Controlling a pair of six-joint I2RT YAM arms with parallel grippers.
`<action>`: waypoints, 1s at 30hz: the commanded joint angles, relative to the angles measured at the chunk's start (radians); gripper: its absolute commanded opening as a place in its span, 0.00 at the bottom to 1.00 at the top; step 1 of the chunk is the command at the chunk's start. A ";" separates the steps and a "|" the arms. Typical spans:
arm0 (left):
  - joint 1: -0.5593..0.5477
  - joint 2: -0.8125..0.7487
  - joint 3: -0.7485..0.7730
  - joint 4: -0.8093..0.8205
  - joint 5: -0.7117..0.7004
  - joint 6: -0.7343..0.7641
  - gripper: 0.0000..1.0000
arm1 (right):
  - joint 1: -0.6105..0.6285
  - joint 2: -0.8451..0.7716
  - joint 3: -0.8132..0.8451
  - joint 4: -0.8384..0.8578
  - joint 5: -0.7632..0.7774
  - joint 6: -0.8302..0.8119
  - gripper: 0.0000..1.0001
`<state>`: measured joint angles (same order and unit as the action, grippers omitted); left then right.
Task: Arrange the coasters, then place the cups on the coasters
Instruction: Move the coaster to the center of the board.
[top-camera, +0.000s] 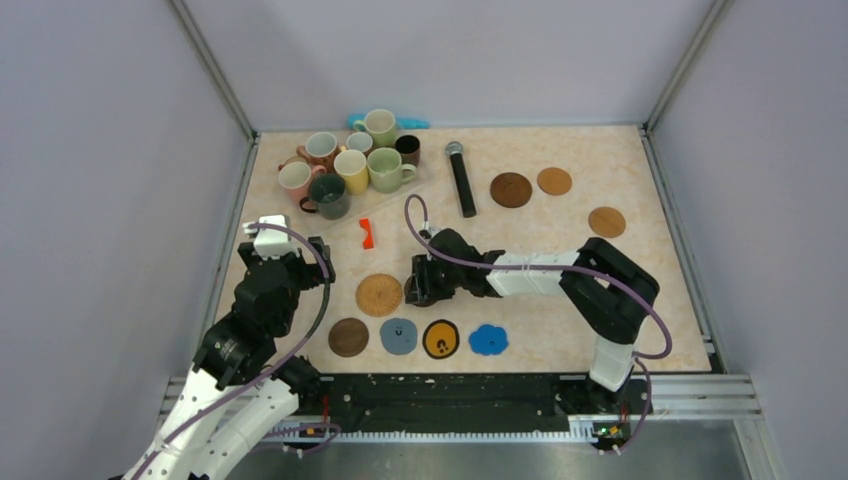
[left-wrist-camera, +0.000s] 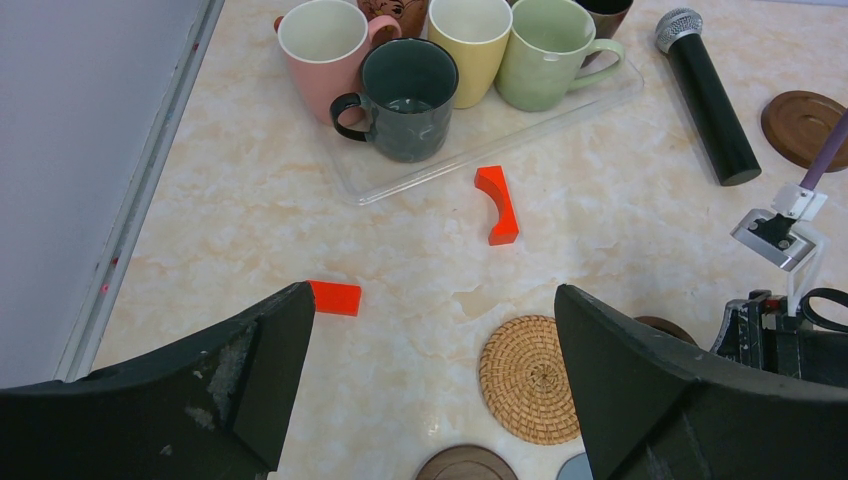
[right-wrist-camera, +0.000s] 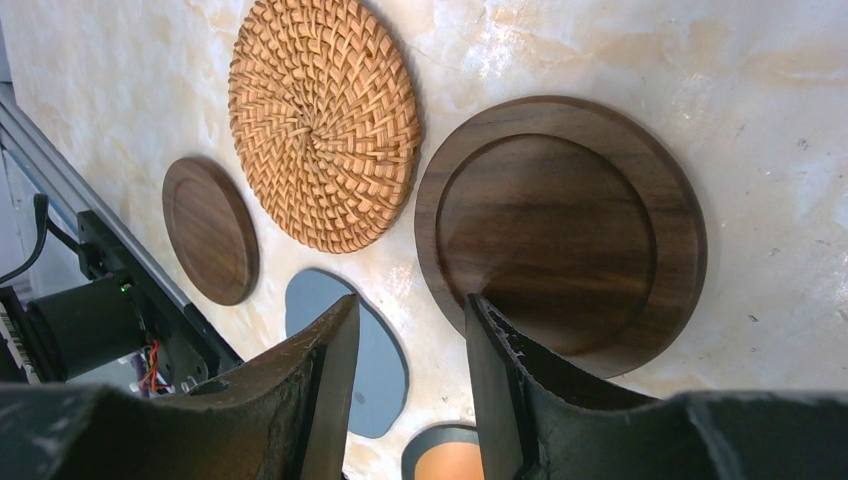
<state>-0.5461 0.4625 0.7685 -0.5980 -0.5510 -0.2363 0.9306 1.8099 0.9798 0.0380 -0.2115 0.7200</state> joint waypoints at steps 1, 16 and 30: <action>-0.002 -0.001 -0.005 0.037 -0.007 0.006 0.95 | 0.029 -0.017 -0.024 -0.073 0.006 0.012 0.44; -0.003 -0.004 -0.006 0.036 -0.006 0.005 0.95 | 0.048 -0.033 -0.054 -0.099 0.047 0.043 0.43; -0.002 -0.001 -0.005 0.038 -0.005 0.006 0.95 | 0.052 -0.073 -0.047 -0.078 0.024 0.050 0.43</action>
<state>-0.5461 0.4625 0.7685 -0.5980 -0.5510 -0.2367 0.9619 1.7691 0.9421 0.0090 -0.1783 0.7715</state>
